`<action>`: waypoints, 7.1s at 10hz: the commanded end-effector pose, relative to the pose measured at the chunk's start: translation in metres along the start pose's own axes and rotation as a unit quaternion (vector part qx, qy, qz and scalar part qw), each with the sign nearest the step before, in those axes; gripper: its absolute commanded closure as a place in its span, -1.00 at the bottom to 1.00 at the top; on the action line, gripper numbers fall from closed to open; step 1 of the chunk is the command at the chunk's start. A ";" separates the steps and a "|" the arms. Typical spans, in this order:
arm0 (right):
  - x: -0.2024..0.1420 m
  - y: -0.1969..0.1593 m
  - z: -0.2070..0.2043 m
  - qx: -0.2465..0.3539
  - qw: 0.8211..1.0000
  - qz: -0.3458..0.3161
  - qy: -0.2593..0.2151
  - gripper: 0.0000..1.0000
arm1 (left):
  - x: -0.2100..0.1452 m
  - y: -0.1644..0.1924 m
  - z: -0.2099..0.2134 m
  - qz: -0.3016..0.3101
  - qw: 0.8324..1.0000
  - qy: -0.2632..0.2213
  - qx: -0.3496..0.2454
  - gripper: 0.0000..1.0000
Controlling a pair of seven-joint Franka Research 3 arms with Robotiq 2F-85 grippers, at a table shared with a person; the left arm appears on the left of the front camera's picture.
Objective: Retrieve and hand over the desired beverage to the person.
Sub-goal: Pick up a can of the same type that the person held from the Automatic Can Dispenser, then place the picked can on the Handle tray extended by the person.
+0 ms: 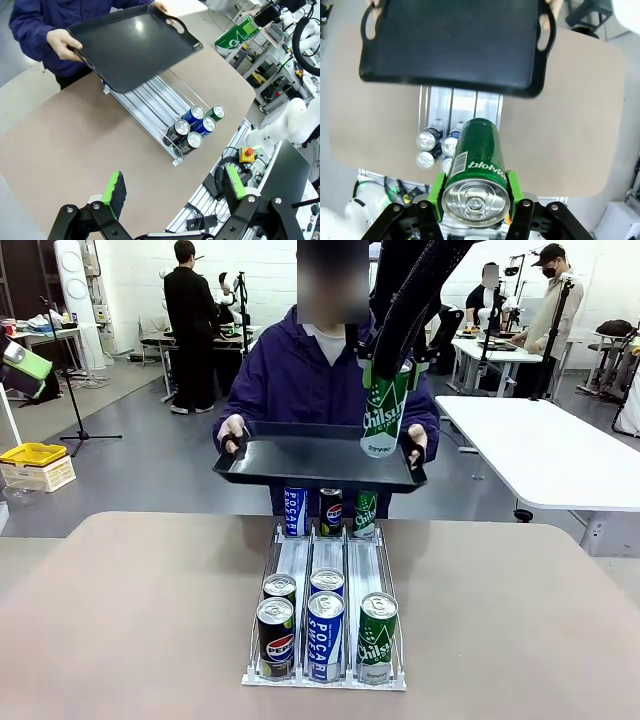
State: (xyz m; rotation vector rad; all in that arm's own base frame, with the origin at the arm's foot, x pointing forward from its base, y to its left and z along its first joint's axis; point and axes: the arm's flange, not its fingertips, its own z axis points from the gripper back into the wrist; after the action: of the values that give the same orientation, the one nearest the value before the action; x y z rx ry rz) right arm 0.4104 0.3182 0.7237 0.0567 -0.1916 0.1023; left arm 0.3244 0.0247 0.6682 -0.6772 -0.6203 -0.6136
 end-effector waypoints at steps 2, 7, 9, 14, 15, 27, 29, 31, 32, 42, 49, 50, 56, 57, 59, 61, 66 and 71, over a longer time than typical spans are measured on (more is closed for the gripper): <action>-0.001 -0.001 0.003 -0.006 1.000 -0.009 -0.007 1.00 | -0.001 0.000 0.000 -0.008 1.000 -0.005 -0.008 -1.00; -0.001 -0.001 0.003 -0.006 1.000 -0.009 -0.007 1.00 | -0.001 0.000 0.000 -0.008 1.000 -0.005 -0.008 -1.00; -0.001 -0.001 0.003 -0.006 1.000 -0.009 -0.007 1.00 | -0.001 0.000 0.000 -0.008 1.000 -0.005 -0.008 -1.00; -0.001 -0.001 0.003 -0.006 1.000 -0.009 -0.007 1.00 | -0.001 0.000 0.000 -0.008 1.000 -0.005 -0.008 -1.00; 0.000 0.000 0.000 0.000 1.000 0.000 0.000 -0.15 | -0.001 0.000 0.000 -0.008 1.000 -0.005 -0.008 -1.00; 0.165 -0.021 -0.090 0.005 0.994 -0.021 0.103 -0.15 | -0.001 0.000 0.000 -0.008 1.000 -0.005 -0.008 -1.00; 0.172 -0.019 -0.110 -0.002 0.993 -0.016 0.121 -0.15 | -0.001 0.000 0.000 -0.008 1.000 -0.005 -0.008 -1.00; 0.175 -0.018 -0.119 -0.006 0.992 -0.010 0.128 -0.15 | -0.001 0.000 0.000 -0.008 1.000 -0.005 -0.008 -1.00; 0.175 -0.017 -0.123 -0.012 0.991 -0.004 0.132 -0.15 | -0.001 0.000 0.000 -0.008 1.000 -0.005 -0.008 -1.00; 0.123 -0.027 -0.077 -0.007 0.992 0.047 0.120 -1.00 | -0.001 0.000 0.000 -0.008 1.000 -0.005 -0.008 -1.00; -0.097 -0.134 -0.045 -0.016 0.981 0.193 0.006 -1.00 | -0.001 0.000 0.000 -0.008 1.000 -0.005 -0.008 -1.00; -0.111 -0.146 -0.049 -0.004 0.980 0.198 -0.010 -1.00 | -0.001 0.000 0.000 -0.008 1.000 -0.005 -0.008 -1.00; -0.103 -0.155 -0.035 0.001 0.984 0.177 0.005 -1.00 | -0.001 0.000 0.000 -0.008 1.000 -0.005 -0.008 -1.00; -0.103 -0.155 -0.035 0.001 0.984 0.177 0.005 -1.00 | -0.001 0.000 0.000 -0.008 1.000 -0.005 -0.008 -1.00; -0.103 -0.155 -0.035 0.001 0.984 0.177 0.005 -1.00 | -0.001 0.000 0.000 -0.008 1.000 -0.005 -0.008 -1.00; -0.133 -0.181 -0.013 0.071 0.961 0.267 0.003 -1.00 | -0.001 0.000 0.000 -0.008 1.000 -0.005 -0.008 -1.00; -0.242 -0.341 0.037 0.222 0.879 0.367 -0.209 -1.00 | -0.001 0.000 0.000 -0.008 1.000 -0.005 -0.008 -1.00; -0.265 -0.382 0.039 0.246 0.910 0.205 -0.264 -1.00 | -0.001 0.000 0.000 -0.008 1.000 -0.005 -0.008 -1.00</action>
State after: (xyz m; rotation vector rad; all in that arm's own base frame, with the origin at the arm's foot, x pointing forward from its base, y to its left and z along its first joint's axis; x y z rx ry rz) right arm 0.1752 -0.1079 0.6958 0.5673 -0.7177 0.6023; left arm 0.3244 0.0238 0.6685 -0.6781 -0.6205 -0.6142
